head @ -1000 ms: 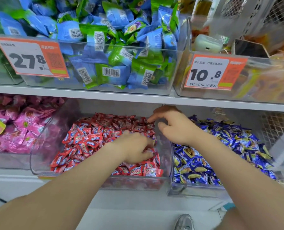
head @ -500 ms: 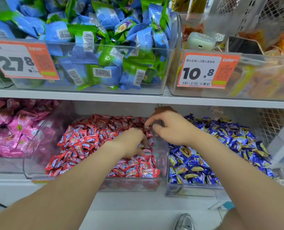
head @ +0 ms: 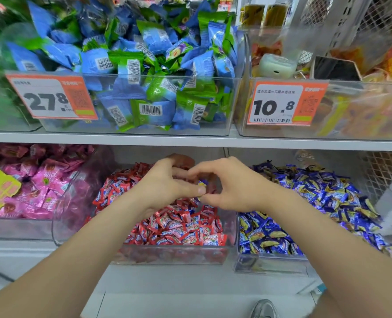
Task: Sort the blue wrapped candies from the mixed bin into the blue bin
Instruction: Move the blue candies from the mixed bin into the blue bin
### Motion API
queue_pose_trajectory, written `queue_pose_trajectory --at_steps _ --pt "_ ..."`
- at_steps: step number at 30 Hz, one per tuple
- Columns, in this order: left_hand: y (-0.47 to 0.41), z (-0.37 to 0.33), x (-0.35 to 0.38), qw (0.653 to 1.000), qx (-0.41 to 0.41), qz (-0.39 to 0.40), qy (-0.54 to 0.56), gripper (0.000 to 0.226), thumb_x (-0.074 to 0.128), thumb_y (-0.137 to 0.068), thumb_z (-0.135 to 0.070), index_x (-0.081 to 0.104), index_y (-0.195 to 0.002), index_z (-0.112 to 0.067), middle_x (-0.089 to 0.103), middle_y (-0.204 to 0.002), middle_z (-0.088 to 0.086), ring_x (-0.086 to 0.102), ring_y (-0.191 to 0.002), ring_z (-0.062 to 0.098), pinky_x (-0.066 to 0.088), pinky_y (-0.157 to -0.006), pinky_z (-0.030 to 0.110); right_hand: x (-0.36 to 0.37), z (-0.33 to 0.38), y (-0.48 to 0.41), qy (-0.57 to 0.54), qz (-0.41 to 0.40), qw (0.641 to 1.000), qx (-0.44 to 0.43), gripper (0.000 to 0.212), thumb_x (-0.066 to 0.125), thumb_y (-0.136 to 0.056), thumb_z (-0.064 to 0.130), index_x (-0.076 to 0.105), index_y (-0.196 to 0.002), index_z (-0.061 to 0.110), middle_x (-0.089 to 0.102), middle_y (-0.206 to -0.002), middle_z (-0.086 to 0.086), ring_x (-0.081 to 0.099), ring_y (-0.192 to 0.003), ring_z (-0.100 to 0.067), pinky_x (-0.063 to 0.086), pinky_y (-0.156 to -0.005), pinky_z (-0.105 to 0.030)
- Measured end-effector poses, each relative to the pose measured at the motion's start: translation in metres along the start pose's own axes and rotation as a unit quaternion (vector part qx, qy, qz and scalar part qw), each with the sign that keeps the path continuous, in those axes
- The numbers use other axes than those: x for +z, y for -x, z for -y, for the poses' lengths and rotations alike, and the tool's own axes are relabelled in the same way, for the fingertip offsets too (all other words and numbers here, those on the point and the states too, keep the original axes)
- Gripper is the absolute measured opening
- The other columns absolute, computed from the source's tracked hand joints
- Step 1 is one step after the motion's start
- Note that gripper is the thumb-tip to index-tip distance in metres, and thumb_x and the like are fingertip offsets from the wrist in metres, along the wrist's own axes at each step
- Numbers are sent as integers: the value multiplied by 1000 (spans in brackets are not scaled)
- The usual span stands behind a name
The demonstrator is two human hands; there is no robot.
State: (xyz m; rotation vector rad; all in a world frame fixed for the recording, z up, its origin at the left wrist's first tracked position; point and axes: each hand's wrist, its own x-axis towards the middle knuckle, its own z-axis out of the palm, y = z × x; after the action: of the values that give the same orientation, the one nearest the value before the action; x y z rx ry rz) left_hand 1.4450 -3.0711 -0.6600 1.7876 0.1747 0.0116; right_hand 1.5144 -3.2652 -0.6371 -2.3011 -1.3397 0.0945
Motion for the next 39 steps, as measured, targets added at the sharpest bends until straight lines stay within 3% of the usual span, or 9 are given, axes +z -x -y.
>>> queue_pose_trajectory --at_steps 5,7,11,16,21,26,29,32,39 --pt "-2 -1 3 991 -42 53 114 34 82 -86 -6 70 -118 -3 77 -106 21 77 -98 30 64 -86 34 -12 2 13 14 -41 998 53 17 82 -86 45 76 -93 31 69 -70 6 60 -64 -9 46 -62 -24" --pt "-13 9 5 997 -1 15 -81 11 75 -95 -10 76 -106 -12 77 -97 18 77 -94 25 63 -84 32 -19 -2 24 18 -69 992 104 22 71 -95 46 71 -87 25 63 -64 8 55 -60 -7 39 -57 -23" --pt "-32 40 23 874 59 49 -480 17 60 -98 -13 72 -105 -23 72 -97 2 69 -90 22 58 -84 41 -31 -17 49 19 -63 953 295 51 51 -106 39 49 -68 5 46 -56 -7 43 -56 -25 34 -54 -33" --pt "-32 38 47 742 8 126 -659 19 59 -93 -4 61 -106 -17 65 -112 11 59 -103 33 42 -78 41 -38 -28 61 52 -59 921 382 42 45 -106 31 50 -71 6 58 -62 -11 54 -58 -29 43 -56 -34" --pt "-31 26 49 769 0 78 -634 32 55 -101 -34 47 -74 -21 56 -82 2 54 -105 31 31 -106 58 -33 -15 45 -21 -89 939 332 29 50 -100 23 75 -93 10 76 -76 -10 64 -59 -22 58 -59 -40" --pt "-16 -1 49 895 90 -86 -429 32 49 -97 -37 67 -80 -18 66 -72 -2 61 -78 23 49 -78 35 -17 4 34 3 -127 971 201 20 63 -94 22 76 -109 26 69 -79 14 58 -67 6 39 -63 -7" --pt "4 -19 47 988 71 -23 -136 33 60 -103 -32 75 -81 -12 63 -63 -3 54 -59 10 43 -65 31 -16 13 33 8 -129 987 98 32 77 -86 33 73 -118 31 63 -89 22 52 -81 9 36 -73 -7" --pt "19 -26 47 997 22 68 15 40 58 -105 -42 82 -88 -15 76 -81 2 63 -75 12 49 -77 31 -21 16 35 5 -142 987 81 15 78 -85 29 78 -100 30 61 -67 24 58 -71 -1 39 -72 -17" --pt "6 -3 26 946 34 13 -323 28 53 -103 -37 76 -95 -25 75 -83 -2 65 -75 12 50 -70 26 -25 -9 47 132 -30 947 290 24 59 -102 37 66 -104 14 68 -99 -10 62 -108 -36 54 -89 -46"
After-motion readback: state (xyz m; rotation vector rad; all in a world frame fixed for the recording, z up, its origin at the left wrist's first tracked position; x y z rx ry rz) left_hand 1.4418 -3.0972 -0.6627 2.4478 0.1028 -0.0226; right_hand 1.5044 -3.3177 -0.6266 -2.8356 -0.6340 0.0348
